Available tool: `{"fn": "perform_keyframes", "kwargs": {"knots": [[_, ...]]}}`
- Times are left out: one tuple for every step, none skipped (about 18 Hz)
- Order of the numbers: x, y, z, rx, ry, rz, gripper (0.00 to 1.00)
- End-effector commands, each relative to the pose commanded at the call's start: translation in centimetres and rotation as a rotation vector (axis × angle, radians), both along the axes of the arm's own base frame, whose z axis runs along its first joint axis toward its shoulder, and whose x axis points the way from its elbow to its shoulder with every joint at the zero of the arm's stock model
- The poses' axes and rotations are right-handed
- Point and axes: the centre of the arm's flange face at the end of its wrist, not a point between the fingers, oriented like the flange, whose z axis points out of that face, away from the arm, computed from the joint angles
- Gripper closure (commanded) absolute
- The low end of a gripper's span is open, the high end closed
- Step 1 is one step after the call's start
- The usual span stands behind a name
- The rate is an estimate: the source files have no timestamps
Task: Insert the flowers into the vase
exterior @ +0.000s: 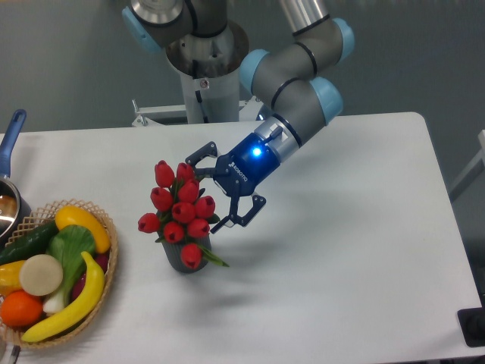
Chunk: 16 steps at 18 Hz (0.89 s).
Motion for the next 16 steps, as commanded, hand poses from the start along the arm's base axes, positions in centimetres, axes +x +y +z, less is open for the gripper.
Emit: {"fn": "perform_keyframes", "kwargs": {"knots": [[0.0,-0.3,0.4,-0.027,0.031,0.009,0.00],[0.1,-0.4,0.7,-0.048,0.055,0.015,0.00],[0.1,-0.7,1.3,-0.063,0.082,0.021,0.00],[0.2,-1.0,1.8,-0.076,0.106,0.028,0.00],[0.4,-1.3,2.4,-0.093,0.129,0.038,0.00],[0.7,-1.6,2.8,-0.114,0.152,0.045,0.00],[1.1,-2.1,2.8,-0.141,0.172,0.053,0.00],[1.2,-2.5,3.2,-0.166,0.200,0.066,0.00],[0.8,-3.0,3.7,-0.192,0.234,0.084,0.00],[0.3,-3.7,4.3,-0.224,0.274,0.109,0.00],[-0.3,-4.5,5.0,-0.265,0.323,0.135,0.00],[-0.9,-5.4,5.2,-0.305,0.358,0.159,0.00],[-1.6,-6.1,5.3,-0.332,0.374,0.182,0.00],[-2.4,-6.7,5.7,-0.342,0.382,0.206,0.00],[-3.6,-8.0,6.2,-0.345,0.389,0.241,0.00],[-5.1,-9.4,6.8,-0.346,0.398,0.280,0.00]]}}
